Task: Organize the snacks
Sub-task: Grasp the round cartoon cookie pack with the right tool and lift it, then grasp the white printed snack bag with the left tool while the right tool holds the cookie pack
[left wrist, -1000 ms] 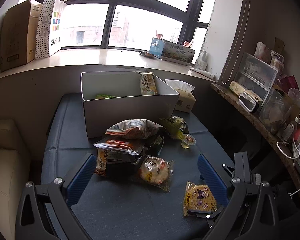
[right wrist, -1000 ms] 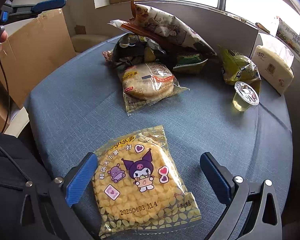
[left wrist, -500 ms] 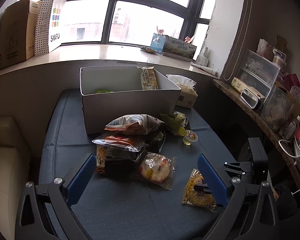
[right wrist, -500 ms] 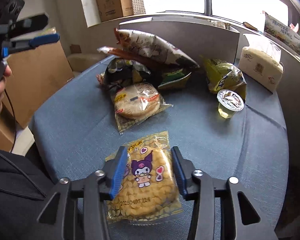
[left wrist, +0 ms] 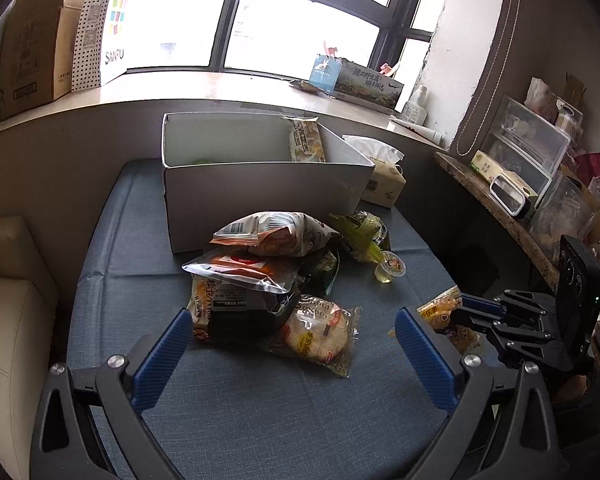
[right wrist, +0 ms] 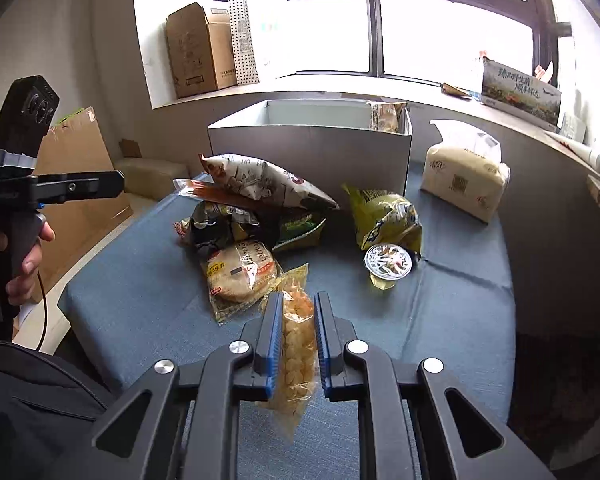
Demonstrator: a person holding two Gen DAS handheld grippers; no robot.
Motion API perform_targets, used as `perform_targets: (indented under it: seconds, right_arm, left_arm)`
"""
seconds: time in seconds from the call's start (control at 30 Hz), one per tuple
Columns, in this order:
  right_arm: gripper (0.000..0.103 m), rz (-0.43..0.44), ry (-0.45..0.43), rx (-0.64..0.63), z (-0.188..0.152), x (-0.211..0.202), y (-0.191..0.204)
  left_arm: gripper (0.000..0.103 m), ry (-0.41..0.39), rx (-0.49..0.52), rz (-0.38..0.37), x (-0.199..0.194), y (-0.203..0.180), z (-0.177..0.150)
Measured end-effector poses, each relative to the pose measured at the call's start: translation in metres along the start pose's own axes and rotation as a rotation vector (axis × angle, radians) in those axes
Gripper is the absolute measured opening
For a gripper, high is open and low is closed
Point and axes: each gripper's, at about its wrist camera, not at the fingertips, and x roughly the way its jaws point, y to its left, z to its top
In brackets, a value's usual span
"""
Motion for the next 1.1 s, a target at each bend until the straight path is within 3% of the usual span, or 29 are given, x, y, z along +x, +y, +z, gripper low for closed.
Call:
perform_targets:
  seconds: [0.17,0.37,0.63,0.7,0.73,0.83,0.87,1.07,1.1]
  right_arm:
    - [0.016,-0.025,-0.018,-0.002,0.002,-0.007,-0.002]
    - [0.016,-0.033,-0.034,-0.012,0.003,-0.016,0.0]
    - [0.016,-0.016,-0.034,0.003,0.0,-0.015,-0.001]
    - [0.016,-0.013,-0.028,0.005,-0.002,-0.014,-0.002]
    - [0.016,-0.012,-0.028,0.009,-0.002,-0.014,-0.003]
    - [0.016,-0.005,-0.03,0.019,-0.004,-0.013,-0.004]
    - [0.016,-0.004,-0.031,0.02,-0.004,-0.014,-0.004]
    - [0.016,-0.005,-0.059,0.049,0.003,-0.018,-0.01]
    - [0.016,0.0,-0.063,0.055,0.006,-0.018,-0.011]
  left_arm:
    - [0.103,0.021,-0.004,-0.014,0.019,0.006,0.005]
    - [0.103,0.064,0.032,0.05,0.063,0.017,0.032]
    - [0.101,0.221,0.118,-0.045,0.132,0.023,0.076]
    - [0.069,0.221,0.165,-0.044,0.138,0.018,0.077]
    - [0.061,0.234,0.178,-0.043,0.139,0.015,0.076]
    - [0.051,0.224,0.245,-0.01,0.132,0.003,0.073]
    - [0.045,0.189,0.26,-0.01,0.123,0.0,0.073]
    - [0.036,-0.051,0.202,-0.032,0.043,-0.001,0.077]
    - [0.029,-0.086,0.189,-0.028,0.031,0.001,0.079]
